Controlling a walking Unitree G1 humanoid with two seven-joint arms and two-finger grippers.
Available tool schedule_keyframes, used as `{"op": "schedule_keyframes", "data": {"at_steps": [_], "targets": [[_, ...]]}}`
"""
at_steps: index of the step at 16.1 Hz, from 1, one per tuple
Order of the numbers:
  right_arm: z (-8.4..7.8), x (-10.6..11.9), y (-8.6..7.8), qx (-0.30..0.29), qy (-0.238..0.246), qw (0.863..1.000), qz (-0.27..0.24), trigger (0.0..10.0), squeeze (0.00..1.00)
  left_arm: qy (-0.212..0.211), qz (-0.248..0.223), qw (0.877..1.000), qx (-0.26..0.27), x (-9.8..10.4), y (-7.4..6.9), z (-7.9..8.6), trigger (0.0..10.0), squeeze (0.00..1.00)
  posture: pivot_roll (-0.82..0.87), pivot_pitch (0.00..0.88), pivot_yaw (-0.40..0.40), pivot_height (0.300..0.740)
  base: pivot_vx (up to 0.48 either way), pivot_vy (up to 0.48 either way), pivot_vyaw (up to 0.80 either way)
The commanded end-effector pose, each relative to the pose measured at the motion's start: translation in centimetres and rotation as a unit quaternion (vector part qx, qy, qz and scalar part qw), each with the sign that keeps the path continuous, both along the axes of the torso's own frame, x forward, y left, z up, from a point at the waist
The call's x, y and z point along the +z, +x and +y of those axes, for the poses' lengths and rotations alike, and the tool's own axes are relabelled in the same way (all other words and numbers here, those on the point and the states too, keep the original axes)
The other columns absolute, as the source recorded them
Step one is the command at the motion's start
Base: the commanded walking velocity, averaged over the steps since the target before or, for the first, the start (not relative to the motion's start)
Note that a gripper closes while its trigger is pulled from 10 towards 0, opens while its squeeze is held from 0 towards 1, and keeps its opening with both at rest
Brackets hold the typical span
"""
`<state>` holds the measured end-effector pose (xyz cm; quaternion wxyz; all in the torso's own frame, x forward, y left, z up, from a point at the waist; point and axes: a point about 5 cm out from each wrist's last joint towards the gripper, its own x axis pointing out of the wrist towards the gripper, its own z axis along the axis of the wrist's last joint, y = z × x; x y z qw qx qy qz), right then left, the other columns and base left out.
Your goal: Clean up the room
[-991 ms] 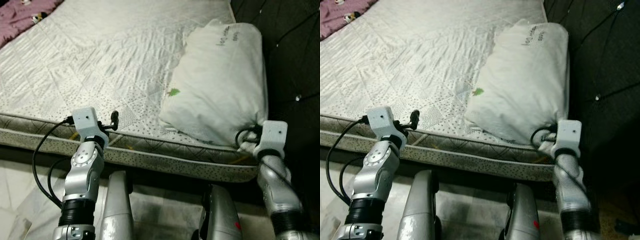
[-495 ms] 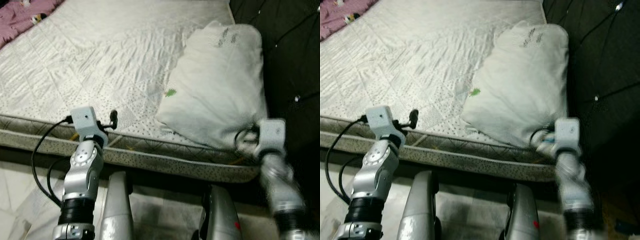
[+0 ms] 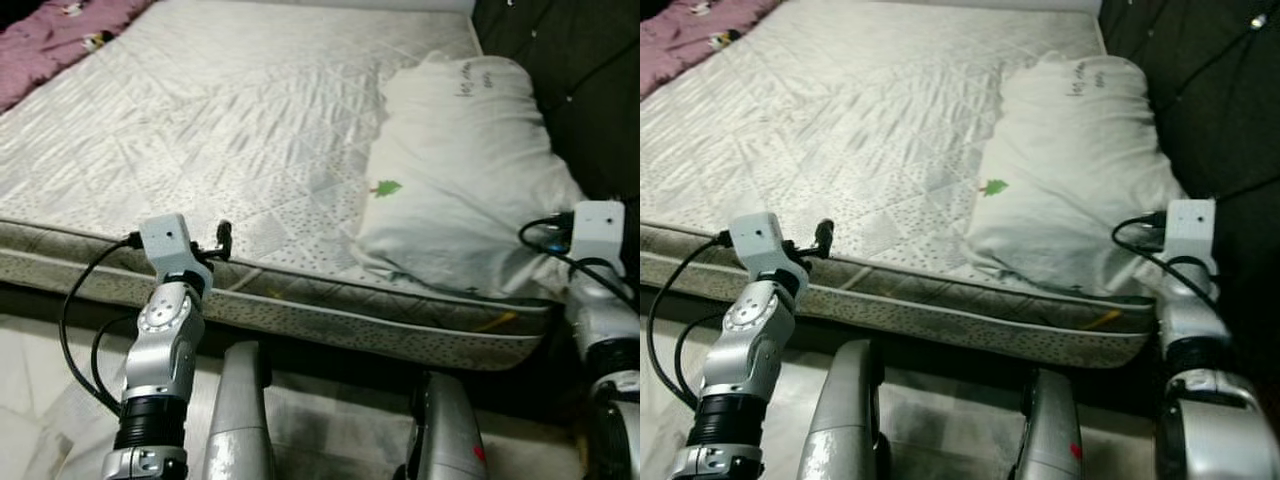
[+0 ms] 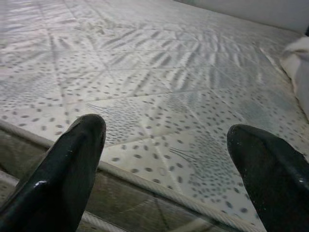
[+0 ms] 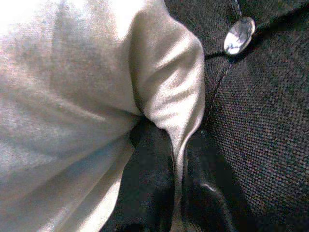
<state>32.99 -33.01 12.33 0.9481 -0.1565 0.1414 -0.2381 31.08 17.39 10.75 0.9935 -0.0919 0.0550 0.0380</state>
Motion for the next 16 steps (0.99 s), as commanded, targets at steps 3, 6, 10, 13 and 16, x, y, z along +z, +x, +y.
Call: {"op": "schedule_keyframes", "data": {"at_steps": [3, 6, 10, 13, 16], "targets": [[0.6, 2.8, 1.2, 0.061, -0.060, 0.995, -0.051, 0.0, 0.00, 0.010, 0.001, 1.000, 0.003, 0.0, 0.1, 0.4, 10.0, 0.00, 0.01, 0.000, 0.012, 0.518, 0.000, 0.000, 0.00], [4.7, -2.3, -0.5, 0.159, -0.044, 0.986, -0.004, 0.0, 0.00, 0.014, -0.002, 1.000, 0.000, 0.3, 0.4, 0.3, 10.0, 0.00, 0.01, 0.000, 0.009, 0.518, 0.000, 0.000, 0.00], [7.7, -3.2, -2.6, 0.130, -0.015, 0.988, -0.077, 0.0, 0.00, 0.016, 0.001, 1.000, 0.009, -0.1, -0.1, 0.9, 10.0, 0.00, 0.02, 0.000, 0.006, 0.518, 0.000, 0.000, 0.00], [7.9, -3.9, -4.9, 0.108, -0.019, 0.990, -0.084, 0.0, 0.00, 0.016, 0.000, 1.000, 0.007, 0.1, 0.1, 0.9, 10.0, 0.00, 0.01, 0.000, 0.011, 0.518, 0.000, 0.000, 0.00], [6.5, -4.2, -6.0, 0.099, -0.032, 0.993, -0.062, 0.0, 0.00, 0.016, -0.003, 1.000, 0.003, 0.2, 0.5, 0.7, 10.0, 0.00, -0.01, 0.000, 0.015, 0.518, 0.000, 0.000, 0.00]]}}
